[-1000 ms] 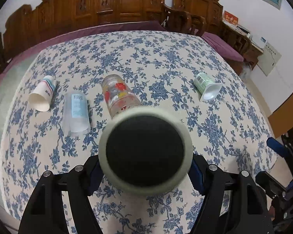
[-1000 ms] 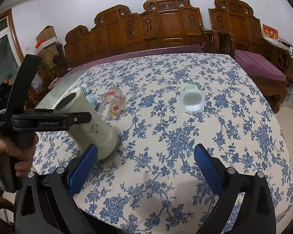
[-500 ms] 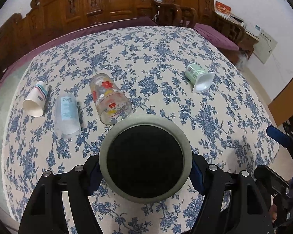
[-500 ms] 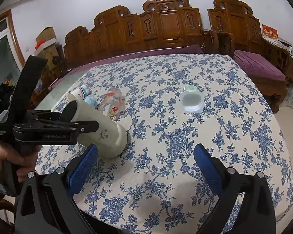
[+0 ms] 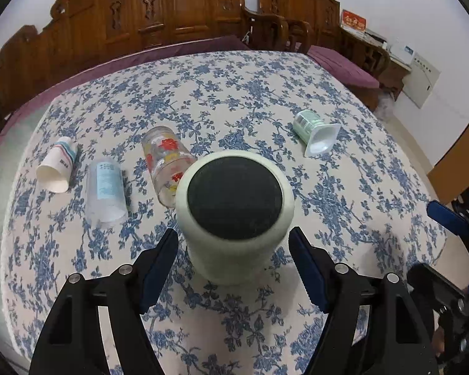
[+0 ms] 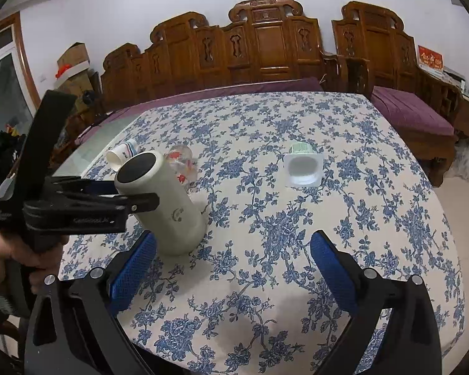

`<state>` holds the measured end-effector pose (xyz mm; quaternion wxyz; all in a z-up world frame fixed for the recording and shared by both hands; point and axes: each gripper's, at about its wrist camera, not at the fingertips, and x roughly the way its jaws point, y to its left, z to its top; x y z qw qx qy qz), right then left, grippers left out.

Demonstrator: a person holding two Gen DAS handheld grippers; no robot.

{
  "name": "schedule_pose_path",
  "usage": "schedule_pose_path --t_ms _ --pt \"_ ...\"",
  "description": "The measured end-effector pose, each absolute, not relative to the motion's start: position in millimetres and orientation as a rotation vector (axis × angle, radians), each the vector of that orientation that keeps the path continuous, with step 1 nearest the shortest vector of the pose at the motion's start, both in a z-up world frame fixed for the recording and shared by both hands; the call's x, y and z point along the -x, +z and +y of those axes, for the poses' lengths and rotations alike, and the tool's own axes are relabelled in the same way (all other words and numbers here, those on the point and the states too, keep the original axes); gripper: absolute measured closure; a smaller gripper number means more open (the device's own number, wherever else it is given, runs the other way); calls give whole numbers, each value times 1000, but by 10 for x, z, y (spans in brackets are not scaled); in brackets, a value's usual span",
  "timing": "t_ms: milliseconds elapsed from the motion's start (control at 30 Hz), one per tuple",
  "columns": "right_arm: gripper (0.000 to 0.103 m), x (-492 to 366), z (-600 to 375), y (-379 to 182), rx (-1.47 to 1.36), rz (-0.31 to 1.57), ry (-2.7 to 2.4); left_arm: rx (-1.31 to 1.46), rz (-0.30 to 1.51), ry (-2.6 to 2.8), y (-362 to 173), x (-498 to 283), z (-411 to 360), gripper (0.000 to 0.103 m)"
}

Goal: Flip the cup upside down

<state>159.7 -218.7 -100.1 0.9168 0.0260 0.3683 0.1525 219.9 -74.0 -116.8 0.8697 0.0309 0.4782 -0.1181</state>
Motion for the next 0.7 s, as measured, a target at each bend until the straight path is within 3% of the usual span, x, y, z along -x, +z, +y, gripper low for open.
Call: schedule_pose_path --t_ms 267,533,700 --pt "4 -1497 -2045 -906 -8 718 330 -41 925 -227 -951 -1837 -554 33" --pt "4 -1350 -1948 -693 14 653 341 8 859 -177 -797 -1402 -315 8" --pt "3 -1230 -1871 -560 22 620 341 13 826 -145 -687 -1165 -204 8"
